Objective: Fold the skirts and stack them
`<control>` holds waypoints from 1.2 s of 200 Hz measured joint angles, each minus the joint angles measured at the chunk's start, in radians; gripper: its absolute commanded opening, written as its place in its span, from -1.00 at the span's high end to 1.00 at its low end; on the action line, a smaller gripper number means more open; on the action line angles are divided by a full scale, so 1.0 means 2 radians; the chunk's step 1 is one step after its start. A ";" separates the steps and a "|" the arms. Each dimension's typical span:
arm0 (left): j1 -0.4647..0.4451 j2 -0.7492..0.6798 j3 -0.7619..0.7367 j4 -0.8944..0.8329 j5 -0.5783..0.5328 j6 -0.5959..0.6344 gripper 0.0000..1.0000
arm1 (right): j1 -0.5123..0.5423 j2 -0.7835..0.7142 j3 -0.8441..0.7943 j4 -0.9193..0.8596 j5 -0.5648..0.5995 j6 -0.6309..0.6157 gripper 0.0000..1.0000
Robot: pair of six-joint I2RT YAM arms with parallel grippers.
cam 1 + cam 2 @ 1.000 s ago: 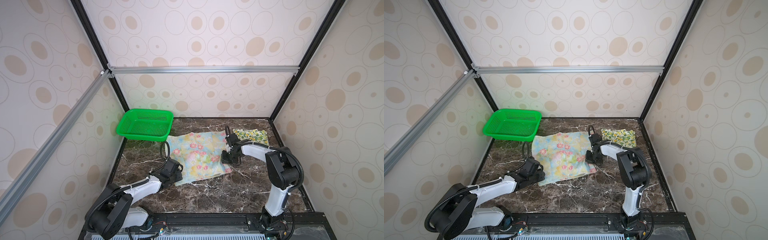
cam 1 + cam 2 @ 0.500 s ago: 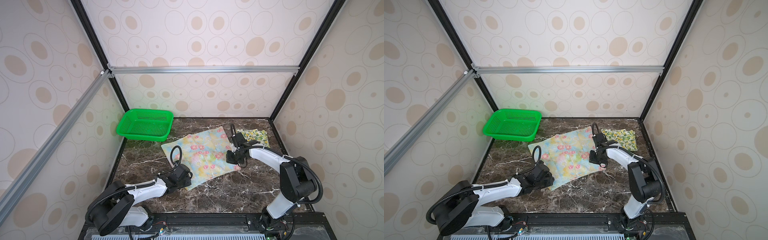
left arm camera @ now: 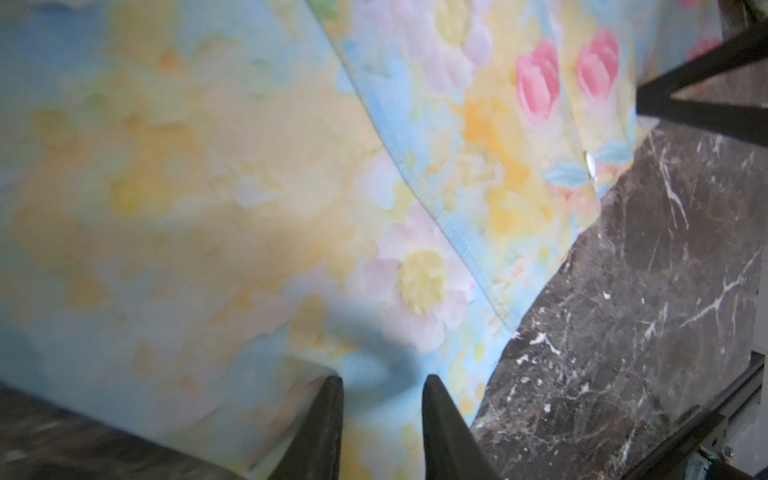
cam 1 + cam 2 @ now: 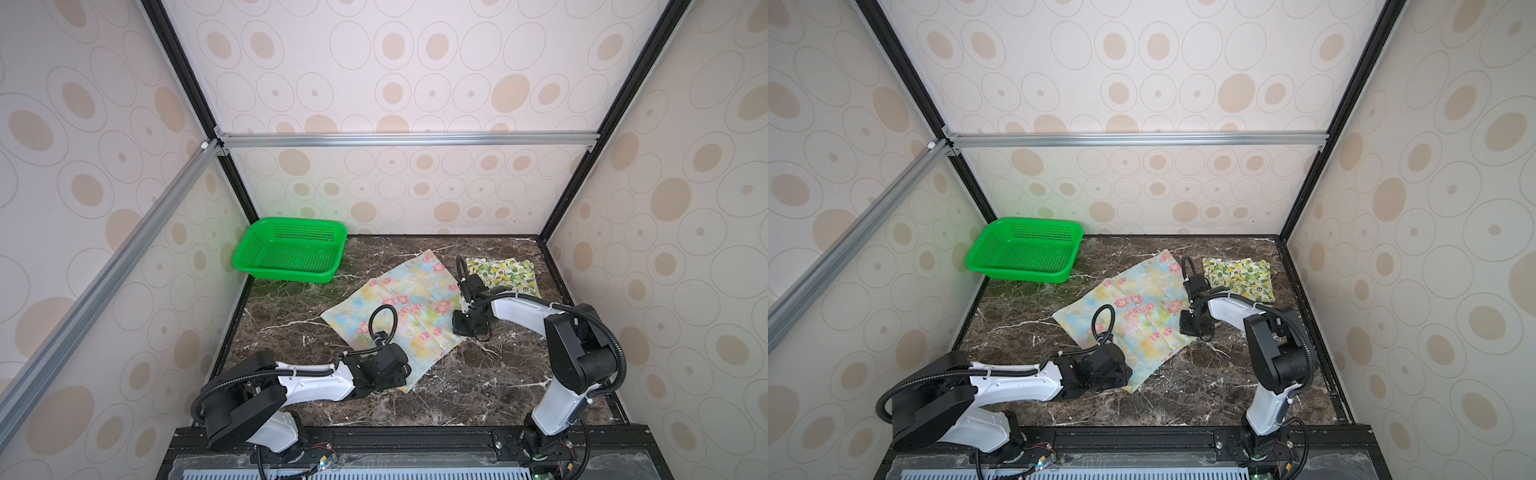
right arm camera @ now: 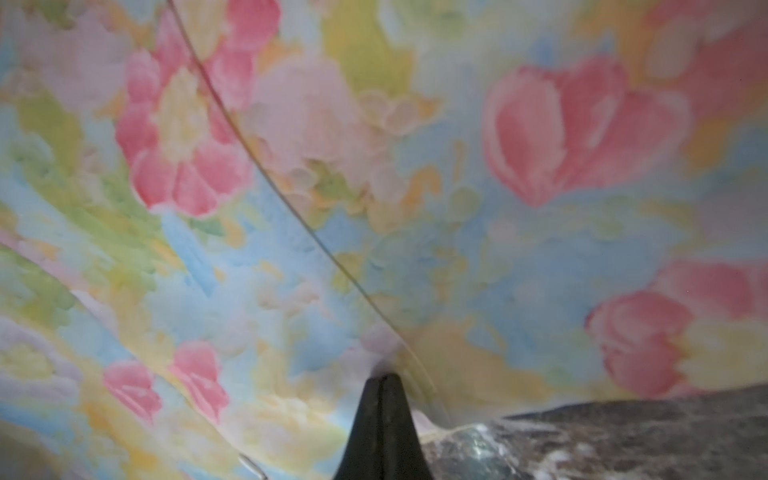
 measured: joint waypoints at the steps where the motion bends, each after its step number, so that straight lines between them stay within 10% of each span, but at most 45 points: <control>1: -0.002 0.002 0.002 -0.001 0.000 0.000 0.33 | 0.000 0.000 0.000 0.000 0.000 0.000 1.00; 57: 0.005 -0.019 0.038 -0.101 -0.028 0.021 0.17 | 0.016 -0.069 -0.007 -0.014 -0.016 -0.007 1.00; 123: 0.230 -0.171 -0.009 -0.118 -0.060 0.095 0.08 | 0.162 -0.125 -0.035 -0.009 -0.046 0.023 1.00; 167: 0.321 -0.122 -0.036 -0.080 -0.047 0.148 0.11 | 0.177 -0.072 -0.042 0.006 -0.056 0.042 1.00; 240: 0.334 -0.033 -0.020 -0.003 -0.033 0.184 0.14 | 0.172 -0.016 -0.026 0.004 -0.039 0.035 1.00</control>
